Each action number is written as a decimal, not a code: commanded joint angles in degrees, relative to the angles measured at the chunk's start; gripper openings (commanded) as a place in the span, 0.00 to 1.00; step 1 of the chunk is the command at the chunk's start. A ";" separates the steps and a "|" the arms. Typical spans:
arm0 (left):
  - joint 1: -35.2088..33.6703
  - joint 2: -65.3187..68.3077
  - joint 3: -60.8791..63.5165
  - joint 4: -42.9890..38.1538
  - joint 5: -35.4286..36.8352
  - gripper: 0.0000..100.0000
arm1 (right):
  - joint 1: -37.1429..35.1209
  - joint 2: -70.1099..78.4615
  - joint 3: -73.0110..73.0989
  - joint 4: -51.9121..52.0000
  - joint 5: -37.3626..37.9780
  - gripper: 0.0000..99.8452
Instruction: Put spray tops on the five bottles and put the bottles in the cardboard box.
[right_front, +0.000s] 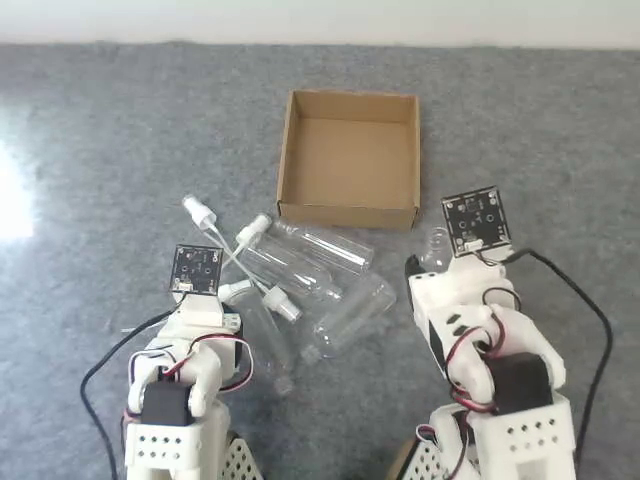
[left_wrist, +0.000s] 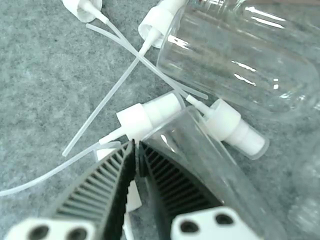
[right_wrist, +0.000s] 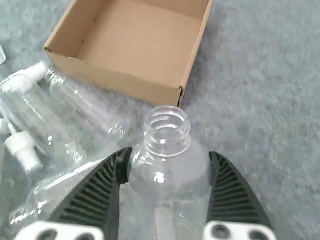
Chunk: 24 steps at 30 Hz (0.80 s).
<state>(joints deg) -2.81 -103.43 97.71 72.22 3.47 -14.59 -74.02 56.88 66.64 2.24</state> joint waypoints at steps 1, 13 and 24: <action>0.09 -1.05 -1.19 0.26 -0.09 0.01 | 0.13 -1.10 0.09 -4.44 -0.53 0.13; 0.09 -1.05 -1.19 0.26 -0.09 0.01 | -0.40 -1.10 3.34 -12.00 -4.22 0.13; 0.09 -1.05 -1.19 0.26 -0.09 0.01 | -0.31 -1.10 7.65 -16.22 -6.33 0.13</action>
<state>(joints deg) -2.81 -103.43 97.71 72.22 3.47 -14.68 -74.02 65.49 52.04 -2.86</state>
